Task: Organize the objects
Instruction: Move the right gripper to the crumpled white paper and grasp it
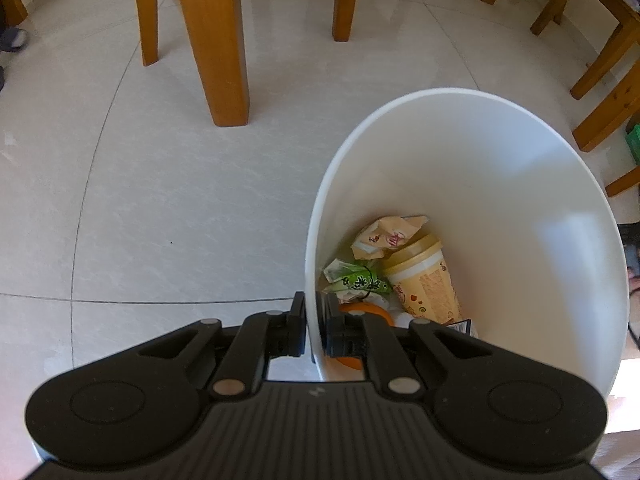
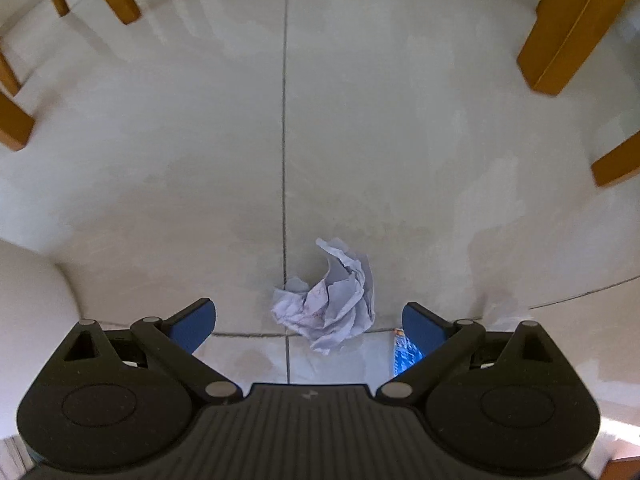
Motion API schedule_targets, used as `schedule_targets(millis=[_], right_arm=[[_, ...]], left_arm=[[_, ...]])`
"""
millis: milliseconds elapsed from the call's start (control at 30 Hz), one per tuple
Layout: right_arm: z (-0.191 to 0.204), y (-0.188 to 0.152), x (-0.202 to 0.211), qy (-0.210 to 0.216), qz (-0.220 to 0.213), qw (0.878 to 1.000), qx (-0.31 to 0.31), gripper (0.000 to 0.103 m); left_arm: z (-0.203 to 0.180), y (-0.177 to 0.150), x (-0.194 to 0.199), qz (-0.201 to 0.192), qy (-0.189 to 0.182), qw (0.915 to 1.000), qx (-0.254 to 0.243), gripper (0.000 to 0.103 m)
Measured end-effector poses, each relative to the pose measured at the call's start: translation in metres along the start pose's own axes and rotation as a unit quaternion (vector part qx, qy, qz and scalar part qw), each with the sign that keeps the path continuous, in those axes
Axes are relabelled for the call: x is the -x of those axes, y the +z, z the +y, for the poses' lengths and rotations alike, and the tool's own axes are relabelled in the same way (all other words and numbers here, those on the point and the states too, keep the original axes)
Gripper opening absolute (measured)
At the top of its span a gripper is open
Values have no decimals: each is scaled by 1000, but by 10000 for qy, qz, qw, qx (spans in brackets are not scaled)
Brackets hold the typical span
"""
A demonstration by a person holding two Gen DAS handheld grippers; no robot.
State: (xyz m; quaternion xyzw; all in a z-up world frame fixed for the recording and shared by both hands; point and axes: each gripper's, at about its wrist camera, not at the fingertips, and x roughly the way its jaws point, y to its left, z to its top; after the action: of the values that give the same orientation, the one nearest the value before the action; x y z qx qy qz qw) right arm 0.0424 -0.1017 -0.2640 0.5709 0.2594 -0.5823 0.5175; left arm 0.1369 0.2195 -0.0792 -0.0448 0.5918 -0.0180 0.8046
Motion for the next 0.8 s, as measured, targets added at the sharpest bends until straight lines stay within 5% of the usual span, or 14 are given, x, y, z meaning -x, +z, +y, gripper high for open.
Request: schedule_targets(millis=[333, 800], right_arm=[[11, 3, -47, -64, 200, 9987, 470, 101], [12, 4, -57, -93, 360, 9934, 1087, 59]], left_arm=[[-2, 0, -1, -5, -31, 10000, 22, 7], [0, -3, 0, -14, -68, 10000, 39, 7]])
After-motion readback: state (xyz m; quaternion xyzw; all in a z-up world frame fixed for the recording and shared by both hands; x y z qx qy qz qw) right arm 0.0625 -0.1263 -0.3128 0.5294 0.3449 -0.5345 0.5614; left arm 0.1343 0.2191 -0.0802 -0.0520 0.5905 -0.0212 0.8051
